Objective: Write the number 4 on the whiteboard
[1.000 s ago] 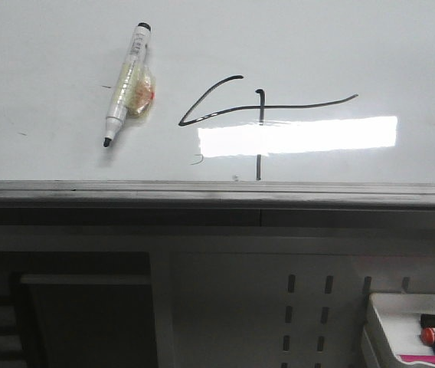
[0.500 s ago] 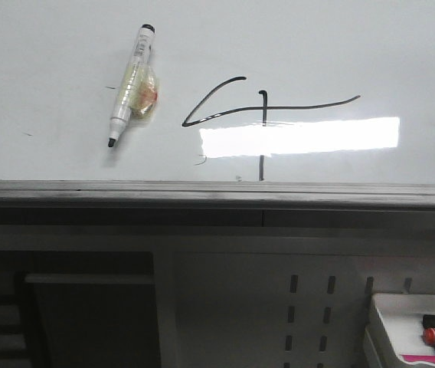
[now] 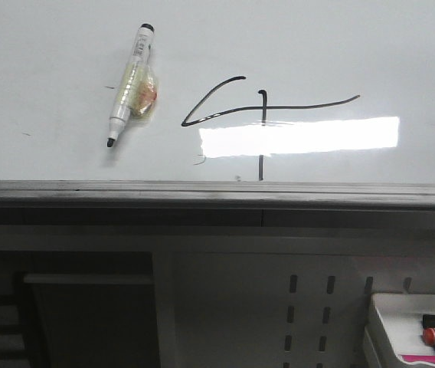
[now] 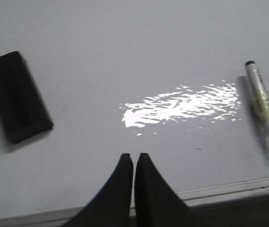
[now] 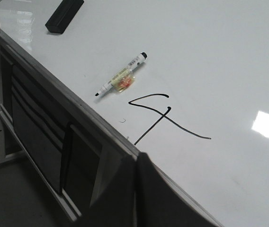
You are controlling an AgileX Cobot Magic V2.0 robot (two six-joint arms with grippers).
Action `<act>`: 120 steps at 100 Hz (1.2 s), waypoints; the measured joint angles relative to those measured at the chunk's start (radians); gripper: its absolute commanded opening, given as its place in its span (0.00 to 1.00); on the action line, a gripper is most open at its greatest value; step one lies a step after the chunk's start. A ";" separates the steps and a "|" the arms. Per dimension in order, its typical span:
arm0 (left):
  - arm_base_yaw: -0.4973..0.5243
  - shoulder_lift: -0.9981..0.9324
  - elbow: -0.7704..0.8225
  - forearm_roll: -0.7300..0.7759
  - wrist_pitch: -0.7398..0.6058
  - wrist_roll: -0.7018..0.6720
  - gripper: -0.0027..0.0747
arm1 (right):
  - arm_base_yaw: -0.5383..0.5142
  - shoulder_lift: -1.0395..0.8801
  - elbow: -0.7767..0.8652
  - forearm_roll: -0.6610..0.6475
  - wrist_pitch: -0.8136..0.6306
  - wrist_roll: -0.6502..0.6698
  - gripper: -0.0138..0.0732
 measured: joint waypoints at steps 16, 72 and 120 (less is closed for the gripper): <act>0.083 -0.097 0.000 0.011 0.276 -0.024 0.01 | 0.000 0.000 0.000 0.000 0.000 0.000 0.08; 0.108 -0.107 0.000 -0.026 0.407 -0.030 0.01 | 0.000 0.000 0.000 0.000 0.000 0.000 0.08; 0.108 -0.107 0.000 -0.027 0.407 -0.030 0.01 | 0.000 0.000 0.003 -0.016 0.003 0.000 0.08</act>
